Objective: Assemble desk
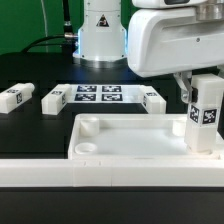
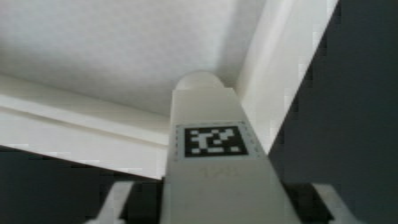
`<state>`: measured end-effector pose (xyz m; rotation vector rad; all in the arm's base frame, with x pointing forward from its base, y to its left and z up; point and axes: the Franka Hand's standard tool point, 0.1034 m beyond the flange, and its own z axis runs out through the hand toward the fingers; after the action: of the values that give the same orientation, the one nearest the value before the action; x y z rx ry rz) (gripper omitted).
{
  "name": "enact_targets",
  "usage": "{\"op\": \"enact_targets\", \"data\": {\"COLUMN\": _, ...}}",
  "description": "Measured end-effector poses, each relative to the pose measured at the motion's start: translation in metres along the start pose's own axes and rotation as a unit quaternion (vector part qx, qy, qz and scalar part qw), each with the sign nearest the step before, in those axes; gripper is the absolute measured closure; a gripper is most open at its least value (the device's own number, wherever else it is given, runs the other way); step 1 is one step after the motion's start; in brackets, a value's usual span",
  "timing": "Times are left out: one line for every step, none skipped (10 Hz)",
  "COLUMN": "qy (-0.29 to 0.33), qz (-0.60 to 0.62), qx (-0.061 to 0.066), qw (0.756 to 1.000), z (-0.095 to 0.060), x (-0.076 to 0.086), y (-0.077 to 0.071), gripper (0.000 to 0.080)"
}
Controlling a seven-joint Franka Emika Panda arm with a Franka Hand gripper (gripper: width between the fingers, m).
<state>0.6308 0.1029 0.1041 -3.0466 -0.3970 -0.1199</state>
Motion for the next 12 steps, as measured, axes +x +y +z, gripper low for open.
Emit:
{"op": "enact_targets", "data": {"qy": 0.000, "qz": 0.012, "qx": 0.000, "qw": 1.000, "z": 0.0000, "x": 0.0000, "y": 0.0002, "gripper": 0.0510}}
{"op": "enact_targets", "data": {"qy": 0.000, "qz": 0.019, "qx": 0.001, "qw": 1.000, "z": 0.0002, "x": -0.0002, "y": 0.0003, "gripper": 0.0510}}
{"op": "enact_targets", "data": {"qy": 0.003, "qz": 0.059, "qx": 0.001, "qw": 0.998, "z": 0.0004, "x": -0.0002, "y": 0.0006, "gripper": 0.0510}}
{"op": "enact_targets", "data": {"qy": 0.008, "qz": 0.108, "qx": 0.001, "qw": 0.994, "z": 0.0006, "x": -0.0005, "y": 0.0009, "gripper": 0.0510}}
{"op": "enact_targets", "data": {"qy": 0.013, "qz": 0.175, "qx": 0.005, "qw": 0.984, "z": 0.0007, "x": -0.0006, "y": 0.0017, "gripper": 0.0510}}
{"op": "enact_targets", "data": {"qy": 0.014, "qz": 0.238, "qx": 0.007, "qw": 0.971, "z": 0.0009, "x": -0.0005, "y": 0.0021, "gripper": 0.0509}}
{"op": "enact_targets", "data": {"qy": 0.015, "qz": 0.285, "qx": 0.010, "qw": 0.958, "z": 0.0009, "x": -0.0005, "y": 0.0027, "gripper": 0.0509}}
{"op": "enact_targets", "data": {"qy": 0.014, "qz": 0.327, "qx": 0.011, "qw": 0.945, "z": 0.0009, "x": -0.0005, "y": 0.0030, "gripper": 0.0509}}
{"op": "enact_targets", "data": {"qy": 0.013, "qz": 0.389, "qx": 0.016, "qw": 0.921, "z": 0.0009, "x": -0.0006, "y": 0.0039, "gripper": 0.0509}}
{"op": "enact_targets", "data": {"qy": 0.010, "qz": 0.435, "qx": 0.016, "qw": 0.900, "z": 0.0010, "x": -0.0010, "y": 0.0035, "gripper": 0.0509}}
{"op": "enact_targets", "data": {"qy": 0.009, "qz": 0.469, "qx": 0.017, "qw": 0.883, "z": 0.0011, "x": -0.0010, "y": 0.0034, "gripper": 0.0509}}
{"op": "enact_targets", "data": {"qy": 0.007, "qz": 0.530, "qx": 0.018, "qw": 0.848, "z": 0.0014, "x": -0.0010, "y": 0.0027, "gripper": 0.0509}}
